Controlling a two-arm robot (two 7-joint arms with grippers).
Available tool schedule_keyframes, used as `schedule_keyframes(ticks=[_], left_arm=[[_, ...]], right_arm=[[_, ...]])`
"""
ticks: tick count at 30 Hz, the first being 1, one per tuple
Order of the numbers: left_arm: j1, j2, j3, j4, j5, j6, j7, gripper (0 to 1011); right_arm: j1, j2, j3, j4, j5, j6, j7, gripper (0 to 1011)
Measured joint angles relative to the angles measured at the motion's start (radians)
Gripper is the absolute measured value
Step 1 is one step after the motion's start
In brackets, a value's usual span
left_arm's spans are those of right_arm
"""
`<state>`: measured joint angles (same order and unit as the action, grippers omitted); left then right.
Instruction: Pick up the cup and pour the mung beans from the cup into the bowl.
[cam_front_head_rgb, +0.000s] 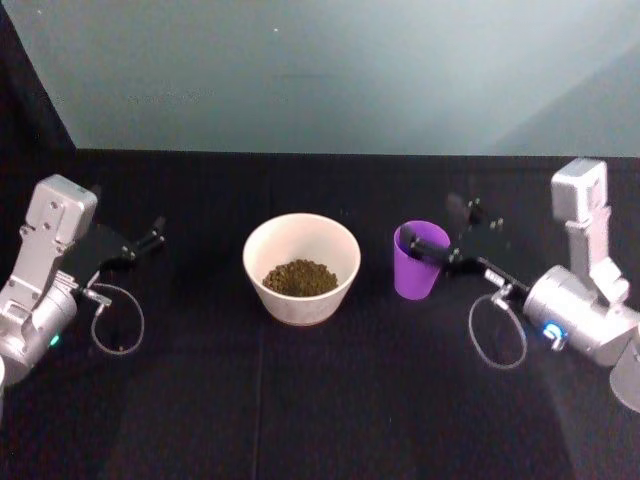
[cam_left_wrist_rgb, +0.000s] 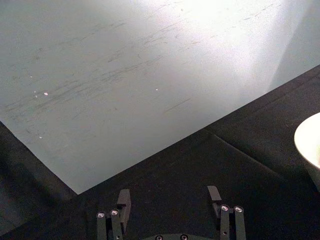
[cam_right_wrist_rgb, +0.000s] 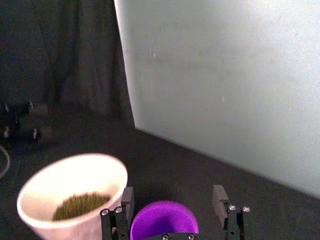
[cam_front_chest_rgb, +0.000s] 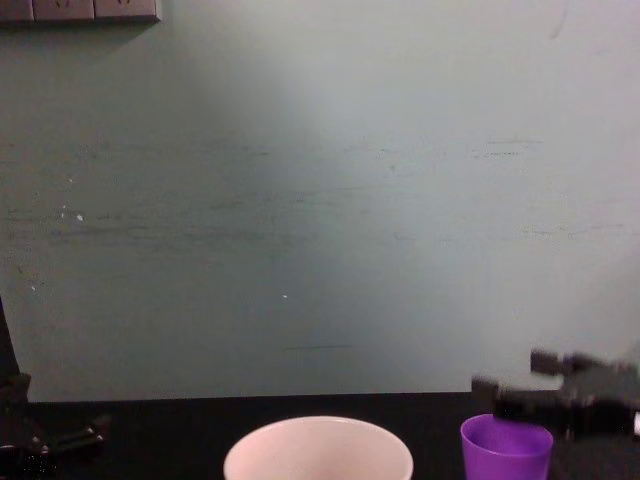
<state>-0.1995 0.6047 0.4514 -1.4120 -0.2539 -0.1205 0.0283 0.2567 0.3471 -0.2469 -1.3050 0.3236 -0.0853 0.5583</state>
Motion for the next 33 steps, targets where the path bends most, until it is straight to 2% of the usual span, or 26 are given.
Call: schedule_keyframes(ticks=[3,9,13,14,16,17,25,33], left_arm=[[0.0,0.0,0.0,0.0,0.0,0.0,0.0,1000],[0.0,0.0,0.0,0.0,0.0,0.0,0.0,1000],[0.0,0.0,0.0,0.0,0.0,0.0,0.0,1000],[0.0,0.0,0.0,0.0,0.0,0.0,0.0,1000],[0.0,0.0,0.0,0.0,0.0,0.0,0.0,1000],[0.0,0.0,0.0,0.0,0.0,0.0,0.0,1000],[0.0,0.0,0.0,0.0,0.0,0.0,0.0,1000],[0.0,0.0,0.0,0.0,0.0,0.0,0.0,1000]], right_arm=[[0.003,0.017,0.012,-0.055,0.017,0.029,-0.012,1002],[0.016,0.033,0.035,-0.094,0.039,0.068,-0.054,1000],[0.008,0.033,0.064,-0.108,0.036,0.093,-0.147,1000],[-0.001,0.028,0.079,-0.112,0.023,0.094,-0.202,1000],[-0.008,0.021,0.093,-0.111,-0.002,0.094,-0.262,1000],[-0.009,0.02,0.096,-0.107,-0.009,0.093,-0.273,1000],[-0.011,0.002,0.099,-0.02,-0.053,0.071,-0.291,1000],[-0.026,-0.022,0.111,0.03,-0.054,0.056,-0.283,1000]])
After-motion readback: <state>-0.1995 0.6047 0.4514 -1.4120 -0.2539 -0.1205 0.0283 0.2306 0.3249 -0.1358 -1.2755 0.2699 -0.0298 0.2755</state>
